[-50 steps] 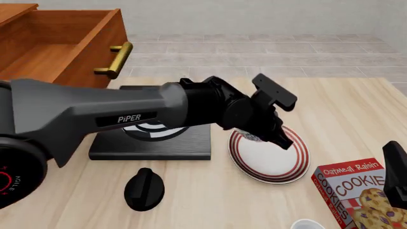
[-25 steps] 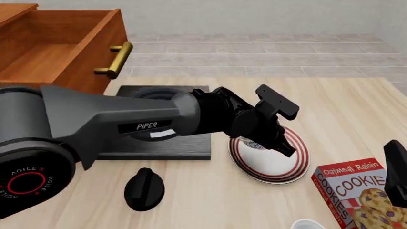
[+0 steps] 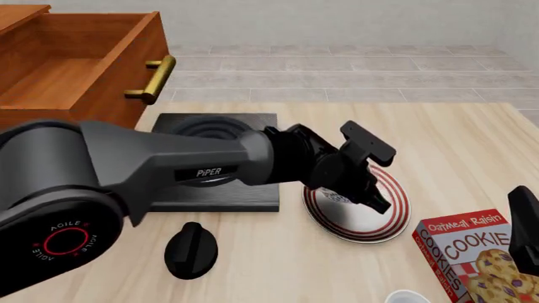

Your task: Pick the akita bowl in the top layer of the wooden cabinet and place it on the plate.

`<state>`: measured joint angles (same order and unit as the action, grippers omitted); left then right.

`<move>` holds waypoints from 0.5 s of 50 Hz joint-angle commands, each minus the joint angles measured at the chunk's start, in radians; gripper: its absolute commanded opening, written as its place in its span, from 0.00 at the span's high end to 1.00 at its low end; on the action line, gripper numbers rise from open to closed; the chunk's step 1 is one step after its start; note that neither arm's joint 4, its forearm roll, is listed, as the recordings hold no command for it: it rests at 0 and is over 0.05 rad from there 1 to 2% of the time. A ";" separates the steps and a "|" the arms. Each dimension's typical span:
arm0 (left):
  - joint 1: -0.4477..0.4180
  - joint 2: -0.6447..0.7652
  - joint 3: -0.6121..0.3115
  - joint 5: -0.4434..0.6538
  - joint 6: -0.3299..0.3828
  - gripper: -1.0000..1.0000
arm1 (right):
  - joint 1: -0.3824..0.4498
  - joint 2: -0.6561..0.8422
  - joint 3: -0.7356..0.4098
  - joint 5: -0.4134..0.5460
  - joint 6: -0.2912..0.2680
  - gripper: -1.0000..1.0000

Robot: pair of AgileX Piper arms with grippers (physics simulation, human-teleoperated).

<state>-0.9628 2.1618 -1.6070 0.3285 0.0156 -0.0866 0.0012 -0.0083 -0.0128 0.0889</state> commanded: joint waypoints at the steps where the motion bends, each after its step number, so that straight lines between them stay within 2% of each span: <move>1: -0.004 0.015 -0.009 -0.009 0.004 1.00 | -0.001 -0.001 0.002 -0.002 0.002 0.00; 16: -0.001 0.041 -0.011 -0.020 0.007 1.00 | -0.003 0.004 0.000 -0.004 0.003 0.00; 25: -0.002 0.047 -0.012 -0.021 0.006 1.00 | -0.003 0.074 -0.001 -0.073 0.003 0.00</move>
<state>-0.9648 2.2028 -1.6137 0.3122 0.0171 -0.0893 0.0283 -0.0083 -0.0402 0.0916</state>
